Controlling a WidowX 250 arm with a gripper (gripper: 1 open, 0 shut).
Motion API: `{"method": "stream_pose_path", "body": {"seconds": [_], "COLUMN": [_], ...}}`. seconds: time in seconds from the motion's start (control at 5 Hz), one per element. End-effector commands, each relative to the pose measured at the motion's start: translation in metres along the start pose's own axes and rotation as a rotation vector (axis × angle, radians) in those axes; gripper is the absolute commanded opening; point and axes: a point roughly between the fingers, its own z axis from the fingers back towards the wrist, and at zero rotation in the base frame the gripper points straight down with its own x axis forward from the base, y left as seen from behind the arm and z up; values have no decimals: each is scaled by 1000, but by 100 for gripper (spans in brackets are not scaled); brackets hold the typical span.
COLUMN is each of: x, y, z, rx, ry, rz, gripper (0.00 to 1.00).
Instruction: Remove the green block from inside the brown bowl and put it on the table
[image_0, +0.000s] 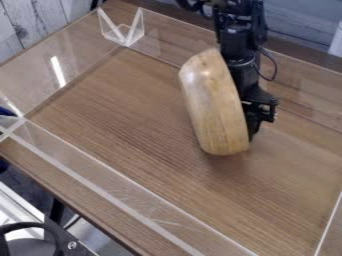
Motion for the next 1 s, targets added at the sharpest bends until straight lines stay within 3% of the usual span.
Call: {"method": "stream_pose_path", "body": {"seconds": [0.0,0.8], "x": [-2,-9], "y": [6,16], "z": [5,20], "rx": [-3,-9], "ry": [-7,-17], "rz": [6,1], "gripper": [0,0]}}
